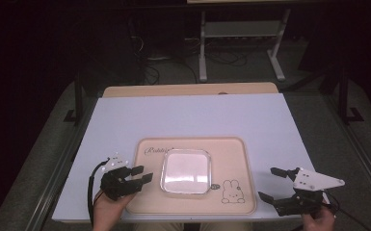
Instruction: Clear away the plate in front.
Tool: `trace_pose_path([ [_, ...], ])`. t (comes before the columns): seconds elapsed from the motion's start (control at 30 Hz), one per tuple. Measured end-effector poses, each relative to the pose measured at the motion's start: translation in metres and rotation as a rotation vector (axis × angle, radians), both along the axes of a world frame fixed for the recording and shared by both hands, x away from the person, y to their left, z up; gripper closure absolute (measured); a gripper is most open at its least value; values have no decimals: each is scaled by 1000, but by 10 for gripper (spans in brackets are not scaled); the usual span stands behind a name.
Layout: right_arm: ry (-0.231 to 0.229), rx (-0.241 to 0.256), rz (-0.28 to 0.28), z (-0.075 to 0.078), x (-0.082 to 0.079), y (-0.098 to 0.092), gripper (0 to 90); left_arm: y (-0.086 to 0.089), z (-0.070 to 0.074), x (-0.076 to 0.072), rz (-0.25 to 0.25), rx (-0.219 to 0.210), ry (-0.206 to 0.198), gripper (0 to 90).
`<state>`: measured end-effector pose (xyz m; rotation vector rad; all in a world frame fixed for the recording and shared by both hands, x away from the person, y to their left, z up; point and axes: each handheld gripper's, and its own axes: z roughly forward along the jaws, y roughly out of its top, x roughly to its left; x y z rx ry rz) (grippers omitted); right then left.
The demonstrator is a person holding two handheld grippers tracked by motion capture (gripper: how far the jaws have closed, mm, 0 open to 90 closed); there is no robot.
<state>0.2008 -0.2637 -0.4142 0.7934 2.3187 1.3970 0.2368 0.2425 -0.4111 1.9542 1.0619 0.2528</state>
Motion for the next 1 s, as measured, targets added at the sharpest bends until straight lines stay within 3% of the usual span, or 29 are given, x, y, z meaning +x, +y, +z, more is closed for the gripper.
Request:
trace_pose_path([
  [0.33, 0, 0, -6, 0, 0, -1, 131, 13, 1, -4, 17, -6, -30, 417],
  [0.67, 1, 1, -8, 0, 0, -1, 131, 23, -3, -9, 7, 22, -59, 304],
  [1.0, 4, 0, -11, 0, 0, -1, 131, 40, -5, -19, 12, 18, -80, 270],
])
